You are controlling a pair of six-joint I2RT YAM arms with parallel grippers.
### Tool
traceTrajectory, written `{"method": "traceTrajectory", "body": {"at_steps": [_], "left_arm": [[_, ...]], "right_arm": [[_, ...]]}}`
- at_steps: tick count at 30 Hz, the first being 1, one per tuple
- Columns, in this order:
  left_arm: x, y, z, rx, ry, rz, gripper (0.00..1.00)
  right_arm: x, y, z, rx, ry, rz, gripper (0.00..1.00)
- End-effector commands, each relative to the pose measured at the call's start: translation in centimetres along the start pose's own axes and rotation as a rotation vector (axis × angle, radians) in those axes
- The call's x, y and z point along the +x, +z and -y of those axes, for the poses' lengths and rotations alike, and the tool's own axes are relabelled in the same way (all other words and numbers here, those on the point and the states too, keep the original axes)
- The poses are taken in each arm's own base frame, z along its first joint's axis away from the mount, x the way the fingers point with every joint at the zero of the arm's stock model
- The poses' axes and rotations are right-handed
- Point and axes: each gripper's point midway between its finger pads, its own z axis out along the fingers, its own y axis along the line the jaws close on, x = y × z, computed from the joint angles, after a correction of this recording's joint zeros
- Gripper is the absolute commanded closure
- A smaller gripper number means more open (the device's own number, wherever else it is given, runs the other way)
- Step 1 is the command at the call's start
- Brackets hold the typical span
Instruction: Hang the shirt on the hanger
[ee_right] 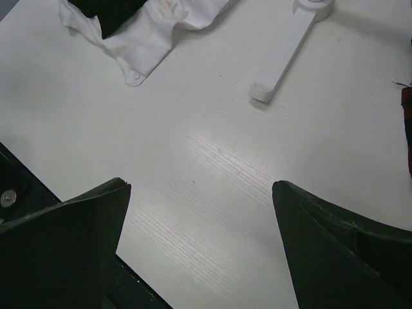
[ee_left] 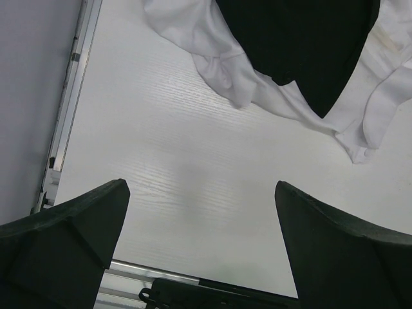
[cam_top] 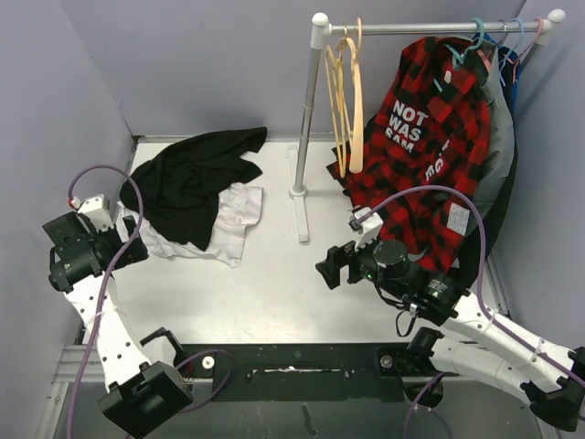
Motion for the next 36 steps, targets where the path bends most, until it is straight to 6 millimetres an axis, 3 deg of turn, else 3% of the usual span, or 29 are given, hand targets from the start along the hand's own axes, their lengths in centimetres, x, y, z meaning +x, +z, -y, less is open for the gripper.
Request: {"method": "traceTrajectory", "body": {"at_steps": [1,8,10,12,16,19,23,28,31,36], "left_arm": [[-1.2,0.2,-0.7,-0.007,-0.002,0.042,0.02],[-1.2,0.1,-0.2,0.023,0.009,0.044,0.02],[-1.9,-0.8,1.6,0.126,0.048,0.049,0.02],[-3.4,-2.4,3.9,0.263,0.149,0.056,0.02],[-7.2,-2.6,4.7,0.292,0.333,0.06,0.03],[-7.8,-1.0,5.9,0.38,0.434,-0.023,0.1],[-7.3,2.8,8.1,0.47,0.529,-0.126,0.05],[-9.5,9.4,7.4,0.358,0.61,-0.128,0.02],[-9.7,11.8,7.9,0.407,0.596,-0.197,0.02],[-11.5,15.3,7.6,0.325,0.639,-0.164,0.02]], "right_arm": [[-1.5,-0.2,-0.4,-0.013,0.031,0.058,0.02],[-0.1,0.1,-1.2,-0.054,0.039,0.034,0.02],[0.5,0.5,-2.8,-0.149,0.02,0.027,0.02],[1.9,0.8,-5.9,-0.313,-0.003,-0.009,0.02],[5.4,3.2,-9.0,-0.355,-0.094,-0.085,0.02],[6.2,4.7,-10.1,-0.324,-0.181,-0.116,0.02],[6.3,6.5,-11.3,-0.333,-0.194,-0.132,0.02],[6.5,7.8,-12.1,-0.341,-0.197,-0.158,0.02],[6.7,8.2,-12.3,-0.335,-0.195,-0.179,0.02],[7.4,8.3,-12.1,-0.331,-0.194,-0.204,0.02]]}}
